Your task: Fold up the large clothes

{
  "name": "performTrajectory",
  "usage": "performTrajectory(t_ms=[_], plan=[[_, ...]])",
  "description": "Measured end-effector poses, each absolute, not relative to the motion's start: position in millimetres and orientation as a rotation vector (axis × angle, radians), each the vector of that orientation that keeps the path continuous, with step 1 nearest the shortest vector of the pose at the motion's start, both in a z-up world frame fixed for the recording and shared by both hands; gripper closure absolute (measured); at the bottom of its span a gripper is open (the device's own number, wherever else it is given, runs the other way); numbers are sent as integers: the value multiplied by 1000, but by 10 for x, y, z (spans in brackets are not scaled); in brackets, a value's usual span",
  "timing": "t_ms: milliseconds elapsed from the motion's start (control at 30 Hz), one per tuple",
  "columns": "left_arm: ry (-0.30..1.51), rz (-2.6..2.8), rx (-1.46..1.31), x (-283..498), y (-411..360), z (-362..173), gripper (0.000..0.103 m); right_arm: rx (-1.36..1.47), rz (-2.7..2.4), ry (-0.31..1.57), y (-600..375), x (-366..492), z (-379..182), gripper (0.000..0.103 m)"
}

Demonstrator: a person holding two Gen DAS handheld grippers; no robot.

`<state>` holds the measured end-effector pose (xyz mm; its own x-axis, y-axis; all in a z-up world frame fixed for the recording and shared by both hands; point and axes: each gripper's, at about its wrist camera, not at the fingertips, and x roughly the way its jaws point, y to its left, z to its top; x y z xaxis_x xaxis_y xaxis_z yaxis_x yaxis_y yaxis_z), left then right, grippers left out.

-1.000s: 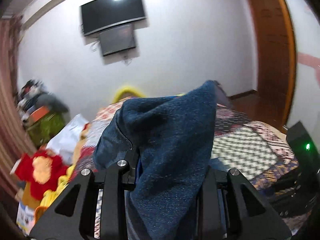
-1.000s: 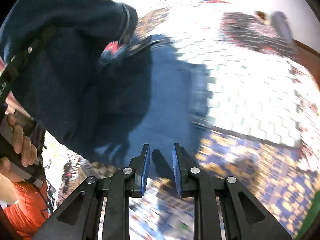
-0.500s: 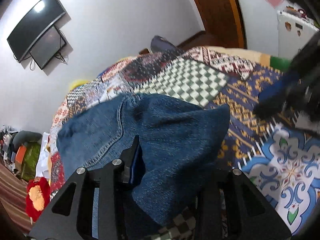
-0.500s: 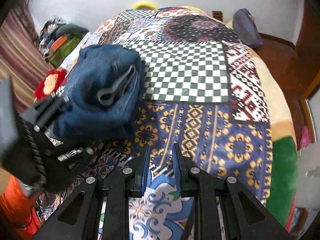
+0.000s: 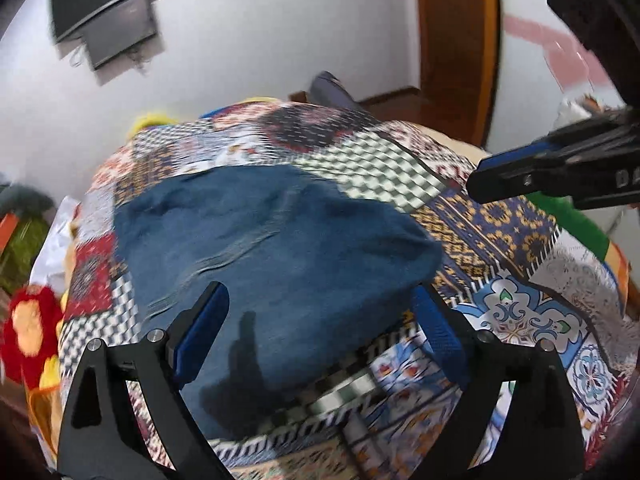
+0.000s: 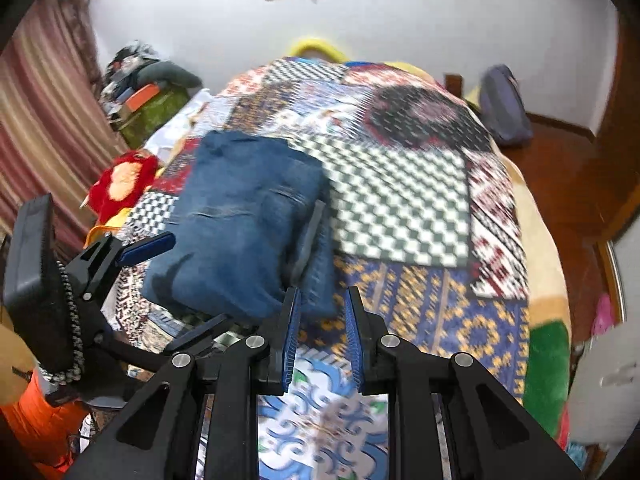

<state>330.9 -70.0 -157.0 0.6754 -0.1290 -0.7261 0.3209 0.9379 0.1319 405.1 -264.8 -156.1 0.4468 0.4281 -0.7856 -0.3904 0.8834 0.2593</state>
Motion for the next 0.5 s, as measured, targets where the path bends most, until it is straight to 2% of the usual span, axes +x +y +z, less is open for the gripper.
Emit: performTrajectory(t_ms=[267, 500], plan=[[773, -72, 118, 3267, 157, -1406, 4, -64, 604, 960, -2004, 4184, -1544, 85], [952, -29, -92, 3457, 671, -1905, 4, -288, 526, 981, -1656, 4369, -2025, 85]])
